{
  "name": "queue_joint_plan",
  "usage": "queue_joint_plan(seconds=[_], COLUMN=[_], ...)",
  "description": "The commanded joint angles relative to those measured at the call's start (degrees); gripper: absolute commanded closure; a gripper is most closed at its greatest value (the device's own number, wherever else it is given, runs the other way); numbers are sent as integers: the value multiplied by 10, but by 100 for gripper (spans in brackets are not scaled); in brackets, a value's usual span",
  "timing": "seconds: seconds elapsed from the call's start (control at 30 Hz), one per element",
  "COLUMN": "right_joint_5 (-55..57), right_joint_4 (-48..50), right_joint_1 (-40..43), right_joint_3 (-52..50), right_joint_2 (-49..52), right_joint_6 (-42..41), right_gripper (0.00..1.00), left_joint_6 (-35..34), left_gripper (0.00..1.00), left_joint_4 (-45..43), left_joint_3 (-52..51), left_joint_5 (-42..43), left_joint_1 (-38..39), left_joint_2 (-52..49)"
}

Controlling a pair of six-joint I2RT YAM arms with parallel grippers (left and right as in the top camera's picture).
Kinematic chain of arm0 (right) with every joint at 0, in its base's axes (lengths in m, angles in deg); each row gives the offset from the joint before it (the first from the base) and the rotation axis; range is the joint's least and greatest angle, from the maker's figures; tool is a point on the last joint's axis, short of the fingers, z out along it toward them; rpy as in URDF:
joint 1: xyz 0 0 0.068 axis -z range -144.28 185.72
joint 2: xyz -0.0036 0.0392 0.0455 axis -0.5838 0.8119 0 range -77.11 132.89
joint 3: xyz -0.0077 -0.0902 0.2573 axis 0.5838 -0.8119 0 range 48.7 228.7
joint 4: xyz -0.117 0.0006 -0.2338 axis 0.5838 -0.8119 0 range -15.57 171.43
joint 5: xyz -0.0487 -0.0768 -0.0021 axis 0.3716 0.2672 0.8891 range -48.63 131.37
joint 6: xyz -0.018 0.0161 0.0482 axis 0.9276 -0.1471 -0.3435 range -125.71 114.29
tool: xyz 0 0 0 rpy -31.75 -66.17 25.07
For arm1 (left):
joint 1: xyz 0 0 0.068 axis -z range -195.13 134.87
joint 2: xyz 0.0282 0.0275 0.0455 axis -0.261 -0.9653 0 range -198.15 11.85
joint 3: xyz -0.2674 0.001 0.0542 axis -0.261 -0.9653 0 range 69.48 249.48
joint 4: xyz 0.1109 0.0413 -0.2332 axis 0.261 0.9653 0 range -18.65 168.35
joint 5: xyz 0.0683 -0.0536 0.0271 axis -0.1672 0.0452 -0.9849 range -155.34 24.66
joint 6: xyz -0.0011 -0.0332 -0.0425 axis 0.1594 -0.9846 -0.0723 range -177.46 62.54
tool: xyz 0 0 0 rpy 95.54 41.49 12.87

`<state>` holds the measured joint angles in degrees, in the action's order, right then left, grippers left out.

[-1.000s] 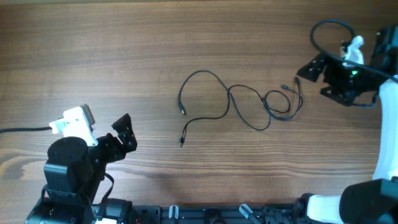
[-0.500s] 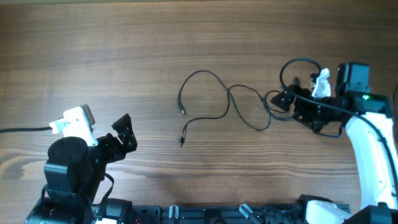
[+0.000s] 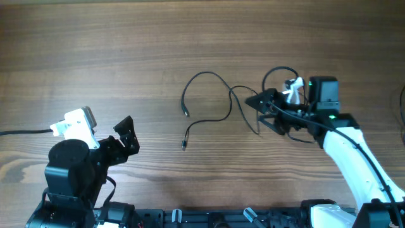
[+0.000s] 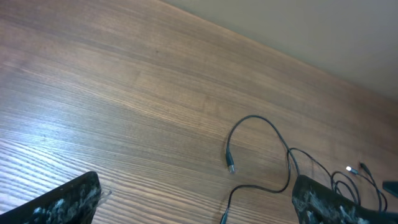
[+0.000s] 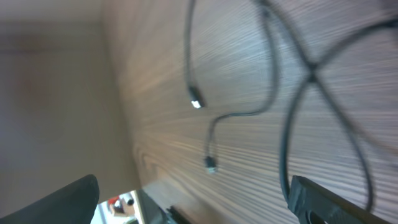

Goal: Untangle cables

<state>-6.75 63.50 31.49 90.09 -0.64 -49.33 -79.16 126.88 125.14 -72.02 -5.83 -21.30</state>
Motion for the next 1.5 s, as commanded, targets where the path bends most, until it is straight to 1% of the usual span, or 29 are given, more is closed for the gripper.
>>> queue_joint_plan(seconds=[0.0,0.1,0.2,0.23,0.3,0.37,0.43,0.47,0.53,0.57,0.63,0.73,0.77,0.83,0.93,1.0,1.07,1.1,1.17,1.33,1.47], right_joint_5=[8,85,160,174,180,186,186,186,194,198,223,336,375,412,408,377,292,252,217,221,260], right_joint_4=[67,68,50,49,54,59,66,68,63,60,35,-76,-115,-172,-218,-226,-212,-196,-170,-166,-172], right_joint_1=[-67,-117,-143,-147,-149,-149,-149,-148,-148,-148,-148,-148,-148,-148,-149,-149,-149,-151,-161,-196,-214], right_joint_3=[0,0,0,0,0,0,0,3,15,21,45,88,98,103,103,101,99,99,99,97,96], right_joint_2=[-9,-8,-8,-8,-8,-8,-9,-10,-12,-14,-24,-45,-52,-65,-68,-65,-65,-65,-65,-65,-65], right_joint_6=[-78,-44,-37,-21,28,94,139,156,165,165,166,153,128,62,22,-18,-48,-48,-48,-43,-43], right_gripper=[0,0,0,0,0,4,6,7,7,6,1,1,1,0,0,0,0,0,0,0,0], left_joint_6=[7,7,7,7,7,7,7,7,7,7,7,7,7,7,7,7,7,7,7,7,7], left_gripper=[0,0,0,0,0,0,0,0,0,0,0,0,0,0,0,0,0,0,0,0,0], left_joint_4=[-1,-1,-1,-1,-1,-1,-1,-1,-1,-1,-1,-1,-1,-1,-1,-1,-1,-1,-1,-1,-1], left_joint_3=[-2,-2,-2,-2,-1,-2,-2,-2,-2,-2,-2,-2,-2,-2,-2,-2,-1,-2,-1,-2,-2], left_joint_5=[-9,-9,-9,-9,-9,-9,-9,-9,-9,-9,-9,-9,-9,-9,-9,-9,-9,-9,-9,-9,-9], left_joint_1=[-2,-2,-2,-2,-2,-2,-2,-2,-2,-2,-2,-2,-2,-2,-2,-2,-2,-2,-2,-2,-2], left_joint_2=[1,1,1,1,1,1,1,1,1,1,1,1,1,1,1,1,1,1,1,1,1])
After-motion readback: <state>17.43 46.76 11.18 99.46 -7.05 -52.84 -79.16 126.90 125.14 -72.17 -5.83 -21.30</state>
